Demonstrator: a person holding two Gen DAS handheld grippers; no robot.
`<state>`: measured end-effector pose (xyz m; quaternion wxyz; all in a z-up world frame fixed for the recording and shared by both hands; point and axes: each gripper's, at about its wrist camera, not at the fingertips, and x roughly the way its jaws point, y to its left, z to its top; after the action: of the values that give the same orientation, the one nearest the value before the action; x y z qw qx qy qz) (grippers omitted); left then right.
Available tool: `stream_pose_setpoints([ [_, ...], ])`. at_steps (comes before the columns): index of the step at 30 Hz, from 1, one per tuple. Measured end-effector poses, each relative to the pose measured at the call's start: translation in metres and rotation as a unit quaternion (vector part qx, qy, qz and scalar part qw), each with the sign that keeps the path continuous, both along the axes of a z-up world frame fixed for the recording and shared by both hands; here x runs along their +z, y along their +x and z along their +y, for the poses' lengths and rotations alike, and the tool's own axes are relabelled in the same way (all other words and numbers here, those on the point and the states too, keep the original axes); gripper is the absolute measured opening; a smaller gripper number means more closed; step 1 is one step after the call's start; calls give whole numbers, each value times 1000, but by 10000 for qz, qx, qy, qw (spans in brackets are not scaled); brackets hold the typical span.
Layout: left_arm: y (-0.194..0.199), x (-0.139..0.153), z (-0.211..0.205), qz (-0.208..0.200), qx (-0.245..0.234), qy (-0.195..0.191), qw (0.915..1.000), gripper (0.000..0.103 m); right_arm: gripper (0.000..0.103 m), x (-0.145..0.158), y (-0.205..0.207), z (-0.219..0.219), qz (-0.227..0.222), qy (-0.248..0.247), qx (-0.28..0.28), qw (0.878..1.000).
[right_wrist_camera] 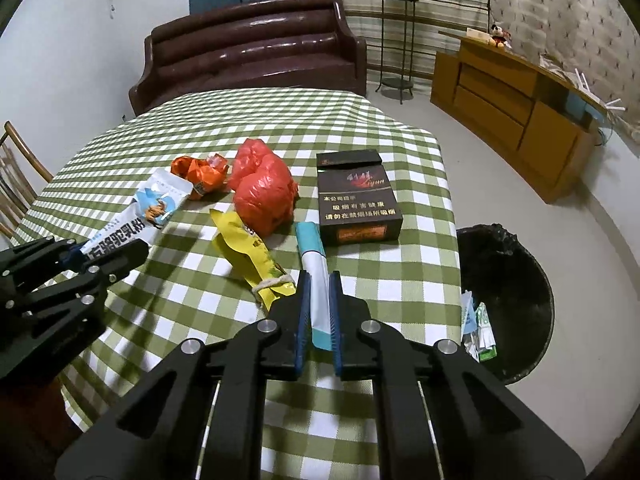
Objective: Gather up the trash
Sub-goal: 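Carry both tubes over the black bin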
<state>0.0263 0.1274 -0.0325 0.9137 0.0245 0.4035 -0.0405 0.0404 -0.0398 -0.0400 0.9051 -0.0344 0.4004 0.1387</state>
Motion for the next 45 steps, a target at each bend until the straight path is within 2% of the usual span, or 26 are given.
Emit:
stream_pose_setpoints([
  [5, -3, 2, 7, -29, 35, 2, 10000, 26, 25, 2, 3, -4, -9, 52, -49, 10000],
  [19, 0, 2, 2, 37, 41, -16, 10000, 26, 25, -18, 6, -7, 285, -163, 7, 9995],
  [21, 1, 1, 1, 51, 23, -20, 10000, 26, 21, -18, 4, -6, 218, -259, 5, 9994],
  [24, 2, 1, -1, 66, 8, -25, 10000, 26, 7, -17, 1, -5, 210, -222, 72, 9995],
  [36, -3, 10, -5, -84, -43, -92, 9999, 26, 6, 9, -6, -10, -197, -30, 33, 9998],
  [45, 2, 28, -27, -340, -267, -145, 9990, 26, 6, 28, -3, -45, -521, 59, -506, 9973],
])
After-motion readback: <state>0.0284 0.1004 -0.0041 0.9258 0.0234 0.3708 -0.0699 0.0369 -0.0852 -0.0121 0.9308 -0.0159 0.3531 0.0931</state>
